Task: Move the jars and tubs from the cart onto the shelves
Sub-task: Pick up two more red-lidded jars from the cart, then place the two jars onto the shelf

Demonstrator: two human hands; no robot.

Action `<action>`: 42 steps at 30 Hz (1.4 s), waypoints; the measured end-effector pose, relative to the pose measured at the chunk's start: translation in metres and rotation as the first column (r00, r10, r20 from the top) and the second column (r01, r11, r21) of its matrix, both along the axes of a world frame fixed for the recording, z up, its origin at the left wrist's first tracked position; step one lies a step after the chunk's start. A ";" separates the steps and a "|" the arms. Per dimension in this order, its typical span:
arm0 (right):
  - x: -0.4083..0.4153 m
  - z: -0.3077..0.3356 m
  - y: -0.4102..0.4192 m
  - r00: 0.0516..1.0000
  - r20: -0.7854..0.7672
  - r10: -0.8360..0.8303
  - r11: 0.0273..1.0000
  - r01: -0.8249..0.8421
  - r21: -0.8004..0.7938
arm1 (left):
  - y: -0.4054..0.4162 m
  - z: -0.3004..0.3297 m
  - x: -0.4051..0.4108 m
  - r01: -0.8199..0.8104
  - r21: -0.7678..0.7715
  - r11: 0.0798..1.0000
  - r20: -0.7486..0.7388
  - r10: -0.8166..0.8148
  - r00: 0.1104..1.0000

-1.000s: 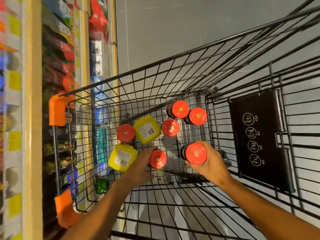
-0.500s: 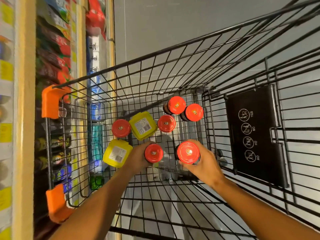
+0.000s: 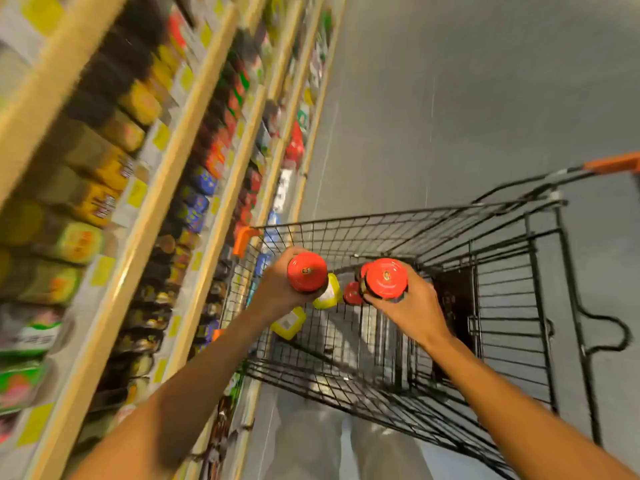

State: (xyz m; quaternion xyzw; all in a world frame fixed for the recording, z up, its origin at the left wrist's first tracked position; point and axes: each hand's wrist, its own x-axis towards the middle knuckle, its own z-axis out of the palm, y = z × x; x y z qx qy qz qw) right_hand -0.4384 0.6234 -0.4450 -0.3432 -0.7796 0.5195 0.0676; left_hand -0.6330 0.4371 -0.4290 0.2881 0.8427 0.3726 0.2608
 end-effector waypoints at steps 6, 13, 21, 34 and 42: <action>-0.016 0.096 0.000 0.982 -0.188 -0.010 0.999 0.019 0.047 | -0.011 0.109 0.009 -0.148 0.144 0.978 -0.088 0.162 0.983; -0.029 0.156 -0.018 0.947 -0.294 0.126 0.986 -0.086 0.145 | -0.052 0.174 0.040 -0.336 0.297 0.894 -0.104 0.380 0.919; -0.043 0.212 -0.073 0.861 -0.373 0.345 0.928 -0.254 0.272 | -0.127 0.220 0.070 -0.457 0.408 0.790 -0.117 0.542 0.832; -0.057 0.266 -0.266 0.618 -0.480 0.623 0.781 -0.523 0.340 | -0.337 0.258 0.146 -0.625 0.478 0.617 -0.183 0.766 0.616; -0.034 0.274 -0.371 0.477 -0.507 0.718 0.665 -0.685 0.297 | -0.425 0.261 0.219 -0.715 0.458 0.529 -0.181 0.842 0.507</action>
